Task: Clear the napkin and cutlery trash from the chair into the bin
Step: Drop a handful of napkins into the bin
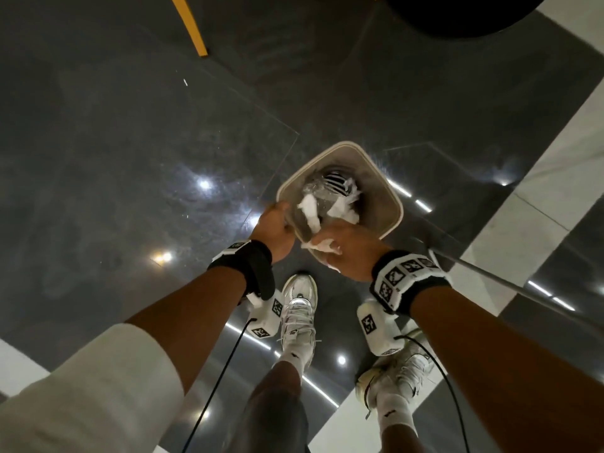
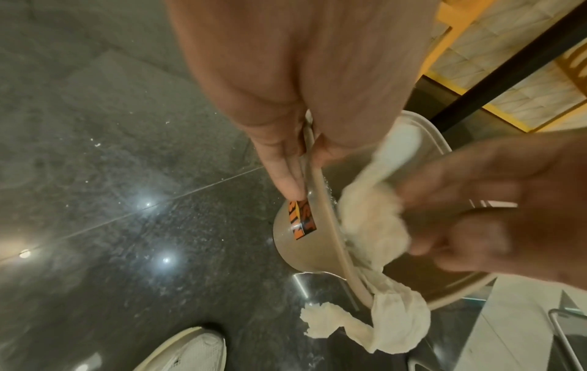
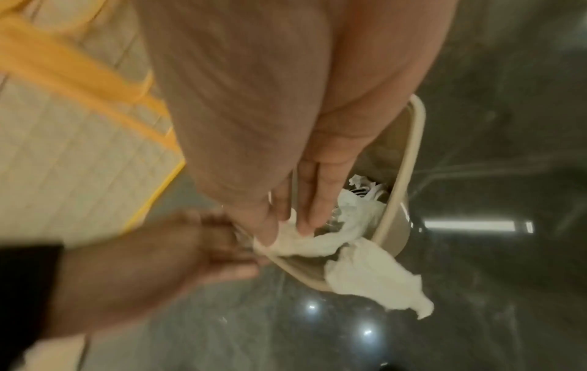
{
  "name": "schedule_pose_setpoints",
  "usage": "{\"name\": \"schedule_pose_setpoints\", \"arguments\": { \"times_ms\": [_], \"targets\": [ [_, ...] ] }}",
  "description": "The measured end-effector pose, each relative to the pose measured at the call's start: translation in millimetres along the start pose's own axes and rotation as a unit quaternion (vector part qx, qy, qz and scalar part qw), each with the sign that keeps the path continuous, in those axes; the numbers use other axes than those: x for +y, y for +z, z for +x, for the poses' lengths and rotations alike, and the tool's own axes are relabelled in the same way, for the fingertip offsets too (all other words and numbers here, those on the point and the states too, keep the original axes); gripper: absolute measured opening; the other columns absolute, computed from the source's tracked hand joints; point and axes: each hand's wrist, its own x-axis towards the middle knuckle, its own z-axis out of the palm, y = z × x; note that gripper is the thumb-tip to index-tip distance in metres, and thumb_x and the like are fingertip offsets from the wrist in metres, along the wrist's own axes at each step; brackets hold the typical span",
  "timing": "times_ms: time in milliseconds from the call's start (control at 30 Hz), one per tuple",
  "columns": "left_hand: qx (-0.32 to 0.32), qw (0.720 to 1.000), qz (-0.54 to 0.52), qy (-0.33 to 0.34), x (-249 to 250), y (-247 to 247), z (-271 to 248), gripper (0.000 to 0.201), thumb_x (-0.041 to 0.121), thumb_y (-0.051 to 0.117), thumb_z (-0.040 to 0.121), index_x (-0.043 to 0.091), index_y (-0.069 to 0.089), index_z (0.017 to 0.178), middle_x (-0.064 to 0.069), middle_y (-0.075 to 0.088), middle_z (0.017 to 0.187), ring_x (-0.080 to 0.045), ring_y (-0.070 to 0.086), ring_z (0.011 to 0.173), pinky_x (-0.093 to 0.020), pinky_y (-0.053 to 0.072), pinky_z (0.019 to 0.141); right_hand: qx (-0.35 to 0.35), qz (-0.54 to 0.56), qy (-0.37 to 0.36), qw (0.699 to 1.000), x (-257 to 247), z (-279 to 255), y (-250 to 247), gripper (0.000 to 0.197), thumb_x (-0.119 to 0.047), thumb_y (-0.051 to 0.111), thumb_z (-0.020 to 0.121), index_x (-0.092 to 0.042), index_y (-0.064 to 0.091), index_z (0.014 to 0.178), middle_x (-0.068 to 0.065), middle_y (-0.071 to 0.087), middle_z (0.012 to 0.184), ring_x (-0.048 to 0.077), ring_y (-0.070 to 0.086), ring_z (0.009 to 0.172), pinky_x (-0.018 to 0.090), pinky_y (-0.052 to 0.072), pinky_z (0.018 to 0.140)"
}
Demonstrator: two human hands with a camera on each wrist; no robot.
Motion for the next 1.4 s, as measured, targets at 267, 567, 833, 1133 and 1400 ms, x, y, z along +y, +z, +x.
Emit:
{"name": "schedule_pose_setpoints", "arguments": {
  "times_ms": [267,567,833,1133,1400],
  "targets": [
    [-0.044,0.985,-0.159,-0.053,-5,11,-6,0.048,-0.007,0.047,0.091,0.014,0.046,0.134,-0.013,0.066,0.1,-0.025,0.07,0.089,-0.035,0.061,0.07,-0.051,-0.174,0.027,0.983,37,5,14,0.021,-0.021,0.06,0.091,-0.023,0.07,0.109,0.003,0.064,0.116,0.023,0.061,0.11,0.037,0.052,0.093],
    [-0.129,0.991,-0.035,-0.011,0,-5,14,0.042,-0.006,0.053,0.087,0.03,0.058,0.108,-0.016,0.062,0.116,-0.029,0.071,0.084,-0.04,0.059,0.068,0.21,0.312,0.142,0.915,44,3,-19,0.016,-0.028,0.069,0.088,-0.033,0.065,0.102,-0.006,0.07,0.106,0.017,0.072,0.09,0.042,0.06,0.086],
    [-0.05,0.99,0.127,0.042,63,-1,16,0.032,0.022,0.051,0.079,0.028,0.062,0.108,-0.009,0.057,0.135,-0.028,0.049,0.131,-0.034,0.04,0.109,0.047,0.014,0.188,0.981,53,-41,-17,0.043,-0.03,0.047,0.094,-0.025,0.049,0.137,0.009,0.058,0.137,0.031,0.059,0.121,0.037,0.048,0.099],
    [-0.034,0.983,0.119,0.135,230,49,-66,0.028,0.005,0.051,0.09,0.016,0.063,0.113,-0.004,0.066,0.115,-0.023,0.062,0.107,-0.029,0.046,0.086,0.25,0.264,0.146,0.92,61,-213,-95,0.027,-0.016,0.047,0.092,-0.024,0.069,0.107,-0.001,0.074,0.101,0.021,0.07,0.096,0.037,0.053,0.096],
    [-0.161,0.9,0.191,0.356,404,228,-206,0.035,0.007,0.064,0.082,0.013,0.063,0.116,-0.005,0.067,0.11,-0.025,0.065,0.103,-0.034,0.05,0.096,0.457,0.364,0.196,0.788,156,-436,-107,0.02,-0.037,0.046,0.075,-0.04,0.065,0.079,-0.001,0.076,0.087,0.024,0.072,0.085,0.047,0.057,0.088]
  ]
}}
